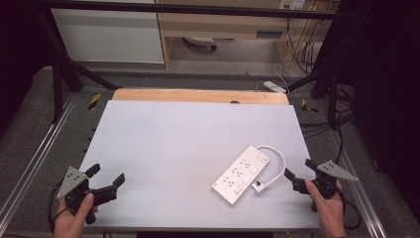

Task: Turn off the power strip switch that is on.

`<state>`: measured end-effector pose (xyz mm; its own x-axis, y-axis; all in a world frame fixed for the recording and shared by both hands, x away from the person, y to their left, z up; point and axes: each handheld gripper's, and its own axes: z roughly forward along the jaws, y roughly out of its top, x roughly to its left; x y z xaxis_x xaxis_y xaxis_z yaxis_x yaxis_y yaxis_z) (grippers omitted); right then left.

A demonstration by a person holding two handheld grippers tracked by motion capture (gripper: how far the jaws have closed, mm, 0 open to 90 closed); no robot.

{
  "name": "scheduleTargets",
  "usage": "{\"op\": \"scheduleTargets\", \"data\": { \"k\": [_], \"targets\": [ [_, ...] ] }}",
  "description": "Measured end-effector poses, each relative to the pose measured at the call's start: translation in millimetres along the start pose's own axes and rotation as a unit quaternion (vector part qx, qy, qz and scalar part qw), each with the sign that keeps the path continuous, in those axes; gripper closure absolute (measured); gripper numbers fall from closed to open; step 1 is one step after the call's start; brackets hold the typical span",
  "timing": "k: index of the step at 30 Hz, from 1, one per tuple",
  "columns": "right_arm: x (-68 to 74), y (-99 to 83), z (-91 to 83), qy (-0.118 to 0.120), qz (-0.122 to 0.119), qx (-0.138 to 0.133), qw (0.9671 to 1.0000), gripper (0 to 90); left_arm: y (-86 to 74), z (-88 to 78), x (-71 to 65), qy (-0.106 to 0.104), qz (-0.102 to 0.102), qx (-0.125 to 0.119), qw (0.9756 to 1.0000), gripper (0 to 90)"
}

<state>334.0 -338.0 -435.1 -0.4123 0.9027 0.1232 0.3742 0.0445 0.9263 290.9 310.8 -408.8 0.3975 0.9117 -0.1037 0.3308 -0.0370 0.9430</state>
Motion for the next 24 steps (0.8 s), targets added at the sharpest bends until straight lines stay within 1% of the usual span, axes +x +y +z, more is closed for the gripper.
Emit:
{"op": "scheduleTargets", "data": {
  "k": [6, 10, 12, 14, 19, 22, 24],
  "targets": [
    [0.1, 0.5, -1.1, 0.003, 0.000, -0.006, 1.0000, 5.3, 0.0, 0.3, -0.7, 0.000, 0.000, 0.001, 1.0000, 4.6],
    [1.1, 1.3, -1.8, -0.002, -0.001, -0.006, 1.0000, 4.0, -0.4, 1.0, -1.2, -0.001, 0.002, 0.004, 1.0000, 4.5],
    [1.2, 2.1, -2.4, -0.002, 0.001, -0.009, 1.0000, 3.7, -0.5, 1.2, -1.8, -0.002, 0.000, 0.002, 1.0000, 4.6],
    [1.4, 2.5, -2.9, -0.002, 0.002, -0.012, 0.9999, 3.3, -0.3, 1.1, -2.0, -0.003, 0.004, 0.005, 1.0000, 4.6],
    [1.7, 3.0, -3.2, -0.001, 0.005, -0.012, 0.9999, 2.8, -0.5, 1.4, -2.5, -0.004, 0.005, 0.006, 1.0000, 4.5],
    [1.5, 3.8, -4.0, -0.007, 0.010, -0.013, 0.9998, 2.3, -0.5, 1.6, -2.9, -0.005, 0.005, 0.006, 1.0000, 4.6],
    [1.4, 4.9, -4.6, -0.013, 0.021, -0.013, 0.9996, 2.2, -0.6, 1.6, -3.0, -0.005, 0.005, 0.006, 1.0000, 4.5]
  ]
}}
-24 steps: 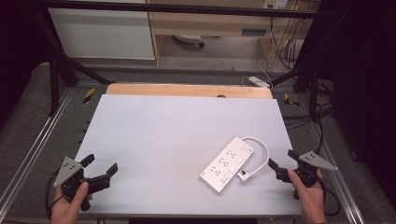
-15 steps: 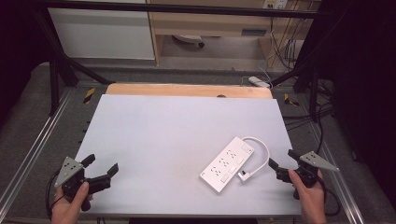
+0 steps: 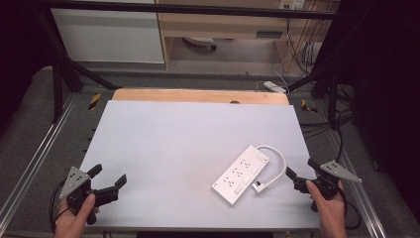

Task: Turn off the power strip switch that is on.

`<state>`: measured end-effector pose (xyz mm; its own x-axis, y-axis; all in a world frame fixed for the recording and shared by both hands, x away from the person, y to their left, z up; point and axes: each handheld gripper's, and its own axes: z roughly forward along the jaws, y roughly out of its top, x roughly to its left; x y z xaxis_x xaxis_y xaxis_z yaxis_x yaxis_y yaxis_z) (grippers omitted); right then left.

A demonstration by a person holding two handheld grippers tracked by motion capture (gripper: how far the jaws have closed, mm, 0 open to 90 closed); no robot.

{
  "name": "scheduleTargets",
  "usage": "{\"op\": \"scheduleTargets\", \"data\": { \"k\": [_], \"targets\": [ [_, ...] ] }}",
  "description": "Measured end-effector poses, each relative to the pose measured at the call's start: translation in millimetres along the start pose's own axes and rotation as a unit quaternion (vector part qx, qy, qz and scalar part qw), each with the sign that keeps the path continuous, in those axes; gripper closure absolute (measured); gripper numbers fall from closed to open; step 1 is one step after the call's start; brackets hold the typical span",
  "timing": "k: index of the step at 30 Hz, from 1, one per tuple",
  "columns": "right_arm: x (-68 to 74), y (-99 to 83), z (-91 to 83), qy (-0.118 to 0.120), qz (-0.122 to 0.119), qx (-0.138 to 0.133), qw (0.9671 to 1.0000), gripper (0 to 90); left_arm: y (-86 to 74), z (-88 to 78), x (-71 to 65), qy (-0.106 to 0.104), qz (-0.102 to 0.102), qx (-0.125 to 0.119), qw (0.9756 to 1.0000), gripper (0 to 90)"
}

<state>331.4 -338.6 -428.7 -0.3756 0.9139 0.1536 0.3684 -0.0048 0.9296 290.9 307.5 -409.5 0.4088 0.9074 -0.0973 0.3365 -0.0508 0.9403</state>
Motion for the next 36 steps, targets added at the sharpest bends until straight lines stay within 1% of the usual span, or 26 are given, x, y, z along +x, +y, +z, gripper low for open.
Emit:
{"op": "scheduleTargets", "data": {
  "k": [3, 6, 16, 19, 23, 25, 26, 28, 30, 31, 32, 36],
  "targets": [
    [0.3, 1.7, -0.9, -0.004, 0.009, -0.004, 0.9999, 1.7, 0.1, 0.0, 0.0, -0.001, 0.001, 0.000, 1.0000, 4.6],
    [1.3, 3.1, -1.9, -0.006, 0.012, -0.006, 0.9999, 1.7, 0.1, 0.1, -0.1, -0.001, 0.003, 0.001, 1.0000, 4.6],
    [4.7, 6.8, -4.9, -0.001, 0.012, -0.008, 0.9999, 3.0, -0.1, 0.2, -0.6, -0.002, 0.005, 0.003, 1.0000, 4.6],
    [7.1, 10.7, -9.4, 0.006, 0.029, -0.021, 0.9993, 3.5, -0.3, 0.7, -0.8, -0.002, 0.005, 0.005, 1.0000, 4.6],
    [10.1, 14.4, -13.4, -0.002, 0.024, -0.026, 0.9994, 3.9, -0.3, 0.9, -1.3, -0.002, 0.007, 0.005, 1.0000, 4.6],
    [10.9, 16.8, -14.9, -0.008, 0.016, -0.026, 0.9995, 3.9, -0.4, 0.8, -1.3, -0.002, 0.006, 0.005, 1.0000, 4.6],
    [11.1, 19.3, -16.9, -0.010, 0.020, -0.029, 0.9993, 4.2, -0.4, 0.7, -1.3, -0.002, 0.006, 0.005, 1.0000, 4.6],
    [12.0, 22.9, -18.7, -0.016, 0.014, -0.031, 0.9993, 5.1, -0.4, 1.0, -1.5, -0.002, 0.006, 0.005, 1.0000, 4.6],
    [12.4, 25.0, -19.7, -0.017, 0.014, -0.031, 0.9993, 6.1, -0.4, 1.3, -1.5, -0.002, 0.008, 0.006, 0.9999, 4.6],
    [13.6, 29.0, -21.1, -0.019, 0.014, -0.037, 0.9990, 7.7, -0.4, 1.3, -1.5, -0.002, 0.008, 0.006, 0.9999, 4.6],
    [14.0, 31.1, -21.4, -0.018, 0.014, -0.037, 0.9991, 8.9, -0.6, 1.1, -1.6, -0.002, 0.008, 0.007, 0.9999, 4.6],
    [16.2, 39.0, -20.9, -0.016, 0.008, -0.037, 0.9992, 8.9, -0.7, 0.8, -1.3, 0.000, 0.005, 0.005, 1.0000, 4.5]
  ]
}}
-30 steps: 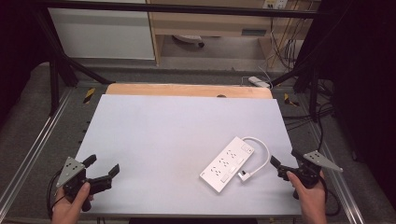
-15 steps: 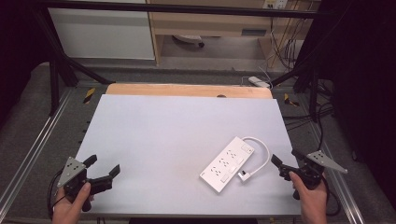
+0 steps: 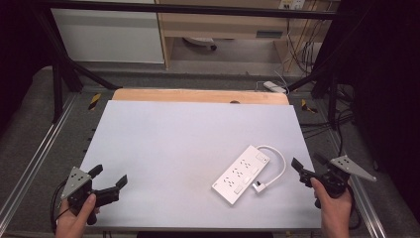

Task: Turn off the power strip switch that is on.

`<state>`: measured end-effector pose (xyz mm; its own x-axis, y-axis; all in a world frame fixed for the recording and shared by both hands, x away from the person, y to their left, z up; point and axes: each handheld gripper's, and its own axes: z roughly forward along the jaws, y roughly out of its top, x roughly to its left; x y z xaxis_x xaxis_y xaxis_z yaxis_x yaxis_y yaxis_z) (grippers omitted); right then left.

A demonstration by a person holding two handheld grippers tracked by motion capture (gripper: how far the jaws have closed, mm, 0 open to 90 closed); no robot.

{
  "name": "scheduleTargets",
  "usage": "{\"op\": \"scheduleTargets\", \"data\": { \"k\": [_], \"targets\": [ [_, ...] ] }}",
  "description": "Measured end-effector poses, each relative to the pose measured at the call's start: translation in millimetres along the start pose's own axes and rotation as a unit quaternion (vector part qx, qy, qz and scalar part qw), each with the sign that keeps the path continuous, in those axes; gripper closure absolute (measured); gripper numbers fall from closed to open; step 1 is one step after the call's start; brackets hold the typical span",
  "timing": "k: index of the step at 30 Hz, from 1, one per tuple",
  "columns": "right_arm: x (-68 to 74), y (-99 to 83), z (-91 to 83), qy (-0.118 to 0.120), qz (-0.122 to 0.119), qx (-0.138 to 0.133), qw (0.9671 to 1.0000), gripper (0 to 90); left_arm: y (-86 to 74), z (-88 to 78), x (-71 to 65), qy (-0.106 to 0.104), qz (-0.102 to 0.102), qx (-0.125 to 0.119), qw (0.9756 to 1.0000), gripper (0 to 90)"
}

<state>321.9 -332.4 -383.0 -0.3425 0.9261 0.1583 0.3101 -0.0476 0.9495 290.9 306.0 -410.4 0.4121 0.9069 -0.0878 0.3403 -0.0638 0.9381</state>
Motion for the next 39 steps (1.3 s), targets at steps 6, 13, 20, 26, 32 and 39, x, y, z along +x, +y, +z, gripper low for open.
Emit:
{"op": "scheduleTargets", "data": {
  "k": [6, 13, 20, 26, 32, 39],
  "targets": [
    [5.7, 5.9, 3.5, 0.004, -0.017, 0.005, 0.9998, 5.9, -0.4, 0.2, -0.4, -0.001, 0.003, 0.004, 1.0000, 4.5],
    [11.9, 10.0, 8.3, 0.000, -0.027, 0.011, 0.9996, 2.0, -0.9, 0.6, 0.5, 0.005, 0.004, 0.005, 1.0000, 4.6],
    [20.8, 15.2, 14.1, 0.018, -0.034, 0.016, 0.9991, 2.0, -1.1, 1.3, -0.6, 0.003, 0.004, 0.006, 1.0000, 4.6],
    [29.3, 21.1, 18.4, 0.026, -0.043, 0.018, 0.9985, 6.2, -1.2, 1.5, -1.0, 0.002, 0.006, 0.005, 1.0000, 4.6],
    [38.1, 28.2, 22.1, 0.038, -0.050, 0.013, 0.9980, 10.9, -2.0, 1.5, -2.3, 0.004, 0.008, 0.010, 0.9999, 4.6],
    [50.4, 29.4, 26.4, 0.058, -0.061, 0.019, 0.9962, 20.0, -2.3, 2.9, -3.3, 0.000, 0.009, 0.009, 0.9999, 4.6]
  ]
}}
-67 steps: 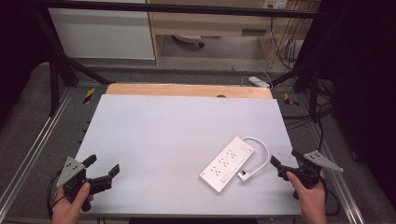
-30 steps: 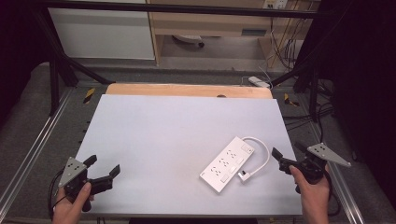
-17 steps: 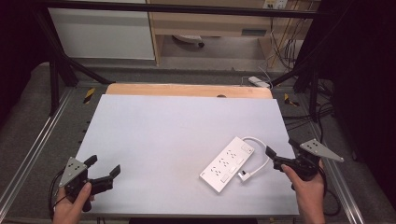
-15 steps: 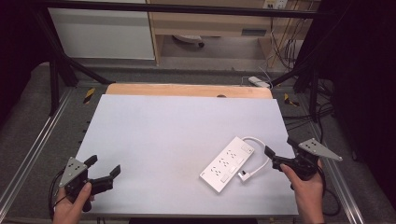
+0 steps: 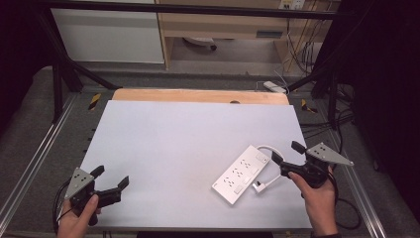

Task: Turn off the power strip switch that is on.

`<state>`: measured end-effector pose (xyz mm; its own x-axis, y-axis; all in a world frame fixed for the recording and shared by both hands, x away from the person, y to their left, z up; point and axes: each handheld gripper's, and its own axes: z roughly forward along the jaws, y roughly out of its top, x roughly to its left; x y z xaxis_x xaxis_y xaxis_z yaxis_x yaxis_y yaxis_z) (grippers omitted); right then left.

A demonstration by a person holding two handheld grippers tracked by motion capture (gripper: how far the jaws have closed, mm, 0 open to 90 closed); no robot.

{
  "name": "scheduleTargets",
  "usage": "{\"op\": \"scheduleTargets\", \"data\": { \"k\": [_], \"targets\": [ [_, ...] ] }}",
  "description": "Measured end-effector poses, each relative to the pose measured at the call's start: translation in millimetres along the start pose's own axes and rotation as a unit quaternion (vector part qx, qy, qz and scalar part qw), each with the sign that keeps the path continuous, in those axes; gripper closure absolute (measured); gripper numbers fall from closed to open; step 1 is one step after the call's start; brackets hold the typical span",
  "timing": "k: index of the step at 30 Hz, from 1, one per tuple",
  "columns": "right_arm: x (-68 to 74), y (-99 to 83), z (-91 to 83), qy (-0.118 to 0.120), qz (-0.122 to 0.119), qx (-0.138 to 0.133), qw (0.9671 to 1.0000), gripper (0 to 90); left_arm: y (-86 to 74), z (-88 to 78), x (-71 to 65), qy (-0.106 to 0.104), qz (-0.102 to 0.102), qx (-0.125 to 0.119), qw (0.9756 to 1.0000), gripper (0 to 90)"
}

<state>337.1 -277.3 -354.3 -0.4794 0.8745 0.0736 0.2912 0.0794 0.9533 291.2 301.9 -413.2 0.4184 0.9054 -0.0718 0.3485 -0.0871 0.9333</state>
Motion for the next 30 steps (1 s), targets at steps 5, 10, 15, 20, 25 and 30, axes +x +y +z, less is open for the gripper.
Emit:
{"op": "scheduleTargets", "data": {
  "k": [5, 10, 15, 20, 25, 30],
  "targets": [
    [4.5, 0.4, 5.5, 0.020, -0.008, 0.004, 0.9998, 31.0, -1.5, 1.3, 0.5, 0.000, -0.004, 0.004, 1.0000, 4.6],
    [7.2, 2.3, 11.5, 0.036, -0.003, 0.004, 0.9993, 40.7, -3.2, 5.2, 0.9, -0.001, -0.007, 0.015, 0.9999, 4.8],
    [10.2, 7.1, 20.2, 0.050, -0.008, 0.011, 0.9987, 50.6, -3.8, 6.4, 0.6, 0.003, -0.007, 0.015, 0.9999, 4.8],
    [17.1, 4.3, 25.0, 0.061, -0.017, 0.017, 0.9979, 58.7, -3.4, 5.0, 1.0, 0.005, -0.005, 0.013, 0.9999, 4.7],
    [18.6, 2.3, 27.0, 0.072, -0.017, 0.017, 0.9971, 65.5, -4.2, 6.2, 2.8, 0.005, -0.013, 0.011, 0.9998, 4.8],
    [20.1, 0.0, 30.2, 0.080, -0.022, 0.020, 0.9963, 72.9, -4.5, 8.3, 3.6, 0.003, -0.018, 0.015, 0.9997, 4.8]
  ]
}}
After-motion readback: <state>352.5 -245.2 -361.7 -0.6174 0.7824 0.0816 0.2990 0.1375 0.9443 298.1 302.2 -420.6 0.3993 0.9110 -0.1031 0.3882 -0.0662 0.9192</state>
